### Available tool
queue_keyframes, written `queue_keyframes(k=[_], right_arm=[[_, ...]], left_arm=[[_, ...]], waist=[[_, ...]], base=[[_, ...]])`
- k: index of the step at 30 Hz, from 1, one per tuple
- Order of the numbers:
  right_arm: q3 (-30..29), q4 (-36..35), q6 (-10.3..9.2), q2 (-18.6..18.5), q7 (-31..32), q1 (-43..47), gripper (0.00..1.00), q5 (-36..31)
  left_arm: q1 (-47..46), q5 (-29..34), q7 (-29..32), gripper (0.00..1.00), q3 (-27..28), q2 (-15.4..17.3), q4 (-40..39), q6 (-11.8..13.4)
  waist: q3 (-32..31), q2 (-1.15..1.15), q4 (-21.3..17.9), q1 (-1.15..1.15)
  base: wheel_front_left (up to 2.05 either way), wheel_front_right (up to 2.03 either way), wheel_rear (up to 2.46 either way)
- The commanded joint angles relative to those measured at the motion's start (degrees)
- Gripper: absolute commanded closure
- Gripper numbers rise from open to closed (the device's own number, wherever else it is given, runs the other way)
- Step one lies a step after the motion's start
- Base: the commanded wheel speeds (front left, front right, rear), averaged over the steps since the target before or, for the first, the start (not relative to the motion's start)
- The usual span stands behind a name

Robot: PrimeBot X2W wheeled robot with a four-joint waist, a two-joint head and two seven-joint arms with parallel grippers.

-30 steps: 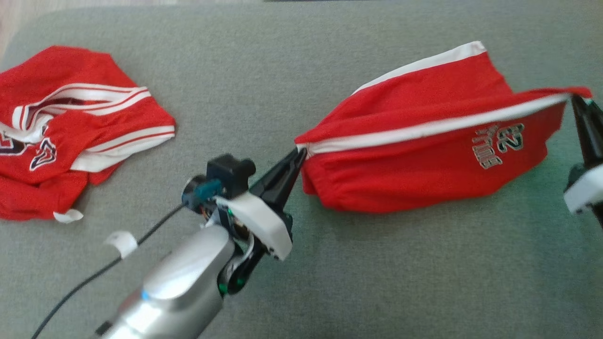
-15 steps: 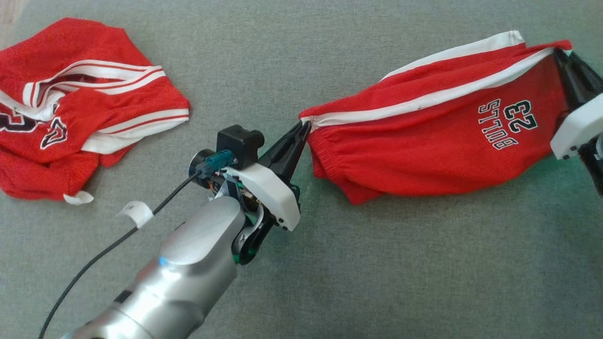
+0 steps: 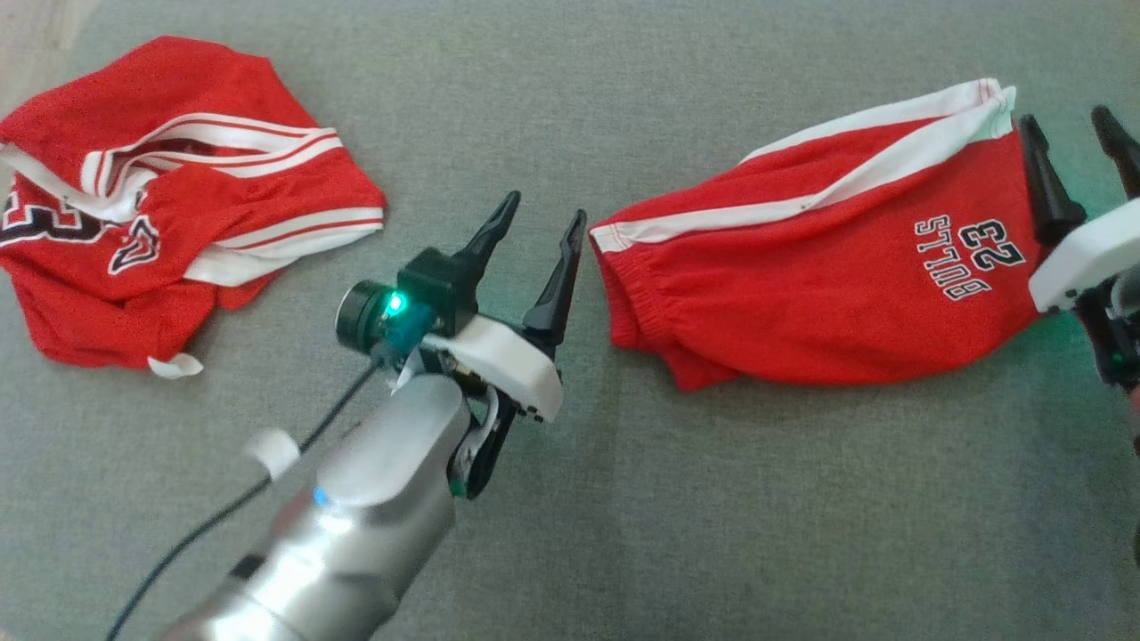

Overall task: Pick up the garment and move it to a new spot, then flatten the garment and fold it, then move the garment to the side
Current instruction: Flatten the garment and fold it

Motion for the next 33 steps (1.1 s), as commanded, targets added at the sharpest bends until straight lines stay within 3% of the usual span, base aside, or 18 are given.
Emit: queue_keyframes(k=[1, 7, 10, 14, 15, 16, 18, 19, 27, 33], right_arm=[[0.9, -0.4, -0.05, -1.3, -0.6, 0.9, 0.00, 1.3], [1.4, 4.5, -0.05, -3.3, 1.2, 2.3, 0.00, 4.9], [1.7, 7.4, -0.05, -3.6, 3.6, 2.6, 0.00, 6.8], [1.9, 10.0, -0.05, -3.6, 7.7, 3.2, 0.00, 9.5], [2.0, 10.8, -0.05, -3.7, 8.9, 3.5, 0.11, 10.4], [1.7, 11.6, -0.05, -3.5, 10.3, 3.8, 0.43, 11.7], [1.1, 12.7, -0.05, -3.1, 12.5, 4.4, 0.87, 14.3], [0.9, 12.9, -0.05, -2.8, 13.1, 4.7, 1.00, 15.3], [1.2, 12.4, -0.05, -3.3, 9.5, 6.8, 1.00, 18.0], [2.3, 13.4, -0.05, -7.2, 7.1, 8.5, 1.00, 16.2]], left_arm=[[1.0, 2.2, -0.6, 0.00, 3.1, 1.0, -3.3, 2.1], [13.0, 13.2, -0.7, 0.00, 11.3, 2.4, -18.3, 10.2], [19.3, 17.4, -0.7, 0.00, 14.0, 2.3, -24.3, 11.9], [23.9, 20.5, -0.7, 0.00, 15.7, 2.0, -28.4, 12.3], [25.0, 21.4, -0.7, 0.00, 16.1, 1.8, -29.3, 12.3], [26.0, 22.1, -0.7, 0.00, 16.5, 1.7, -30.1, 12.2], [27.6, 23.0, -0.7, 0.00, 17.5, 1.5, -31.1, 12.0], [28.3, 23.3, -0.7, 0.00, 18.0, 1.4, -31.5, 11.9], [32.5, 24.9, -0.7, 0.00, 23.3, 1.1, -33.2, 11.1], [33.6, 26.1, -0.7, 0.00, 25.8, 0.6, -34.1, 10.2]], waist=[[-0.6, 0.00, 0.5, 0.00], [-2.0, 0.00, 2.8, 0.00], [-2.4, 0.00, 4.3, 0.00], [-2.6, 0.00, 5.8, 0.00], [-2.7, 0.00, 6.3, 0.00], [-2.9, 0.00, 6.7, 0.00], [-3.5, 0.00, 7.2, 0.00], [-3.9, 0.00, 7.3, 0.00], [-7.8, 0.00, 2.6, 0.00], [-8.5, 0.00, -3.7, 0.00]], base=[[0.00, 0.00, 0.00], [0.00, 0.00, 0.00], [0.00, 0.00, 0.00], [0.00, 0.00, 0.00], [0.00, 0.00, 0.00], [0.00, 0.00, 0.00], [0.00, 0.00, 0.00], [0.00, 0.00, 0.00], [0.00, 0.00, 0.00], [0.00, 0.00, 0.00]])
